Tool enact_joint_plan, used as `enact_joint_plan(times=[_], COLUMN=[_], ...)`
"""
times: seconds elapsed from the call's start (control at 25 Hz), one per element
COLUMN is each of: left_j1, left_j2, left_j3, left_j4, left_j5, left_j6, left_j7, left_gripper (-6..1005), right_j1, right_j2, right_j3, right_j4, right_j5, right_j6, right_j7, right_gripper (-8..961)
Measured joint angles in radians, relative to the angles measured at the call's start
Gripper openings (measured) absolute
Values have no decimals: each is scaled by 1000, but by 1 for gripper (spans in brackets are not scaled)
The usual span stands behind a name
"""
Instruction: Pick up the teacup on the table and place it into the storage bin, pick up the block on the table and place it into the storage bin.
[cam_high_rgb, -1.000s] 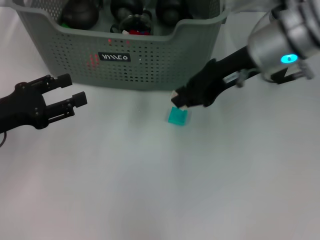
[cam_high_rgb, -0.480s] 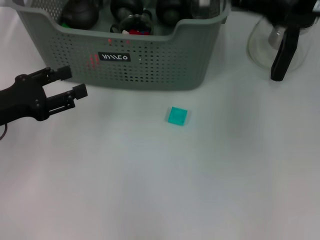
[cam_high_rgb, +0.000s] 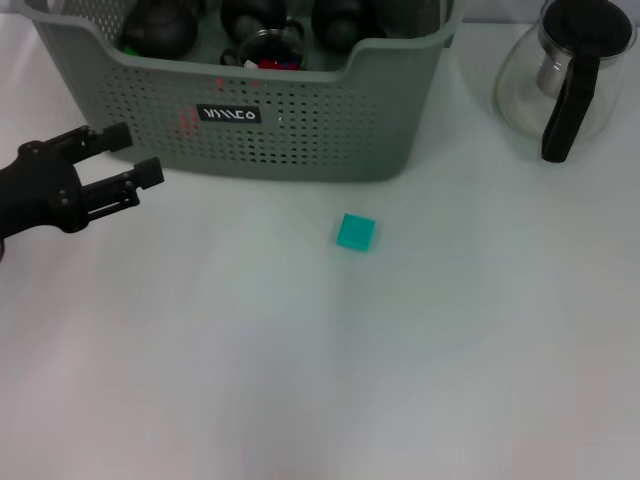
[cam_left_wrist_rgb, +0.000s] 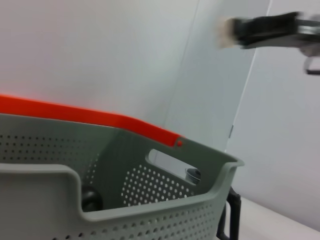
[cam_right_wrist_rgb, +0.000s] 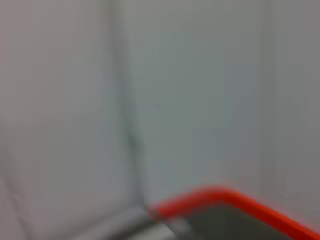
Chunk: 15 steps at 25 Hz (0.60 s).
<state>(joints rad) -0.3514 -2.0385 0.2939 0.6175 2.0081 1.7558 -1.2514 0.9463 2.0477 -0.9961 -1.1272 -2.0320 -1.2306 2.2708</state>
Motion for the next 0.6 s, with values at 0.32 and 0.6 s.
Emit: enact_joint_plan(times=[0.32,0.6], left_j1=[-8,-13], left_j2=[1,1], left_j3=[-2,-3], left_j4=[0,-1], left_j5=[0,0], left_j6=[0,-12], left_j7=[0,0], left_gripper=[727,728], right_j1=[336,438], right_j2=[39,57], right_j3=[-57,-175], right_j4=[303,532], right_j5=[-598,-638], right_j6=[175,351], right_j7=[178,178], right_gripper=[197,203])
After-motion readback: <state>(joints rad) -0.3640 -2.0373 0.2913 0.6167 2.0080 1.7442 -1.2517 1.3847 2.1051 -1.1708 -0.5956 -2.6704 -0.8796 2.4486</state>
